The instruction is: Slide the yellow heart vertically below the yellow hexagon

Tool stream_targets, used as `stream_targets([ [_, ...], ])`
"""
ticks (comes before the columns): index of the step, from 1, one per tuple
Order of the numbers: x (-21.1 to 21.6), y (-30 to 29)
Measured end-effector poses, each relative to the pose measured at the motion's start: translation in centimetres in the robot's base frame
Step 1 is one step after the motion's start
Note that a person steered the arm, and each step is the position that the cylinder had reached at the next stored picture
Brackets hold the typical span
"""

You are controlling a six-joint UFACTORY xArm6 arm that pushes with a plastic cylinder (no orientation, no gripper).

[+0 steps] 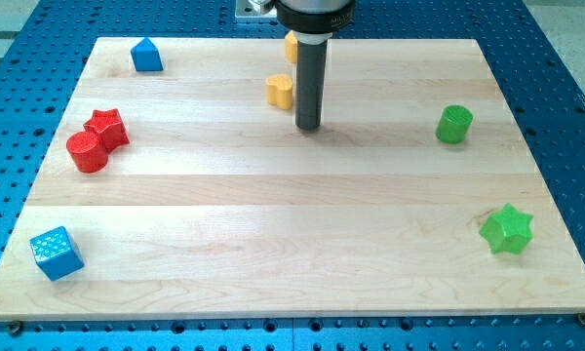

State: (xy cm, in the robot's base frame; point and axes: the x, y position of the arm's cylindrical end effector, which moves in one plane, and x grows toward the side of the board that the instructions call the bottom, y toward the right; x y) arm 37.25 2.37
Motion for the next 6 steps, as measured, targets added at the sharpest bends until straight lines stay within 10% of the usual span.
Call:
stream_targets([
  [6, -10.1, -6.6],
])
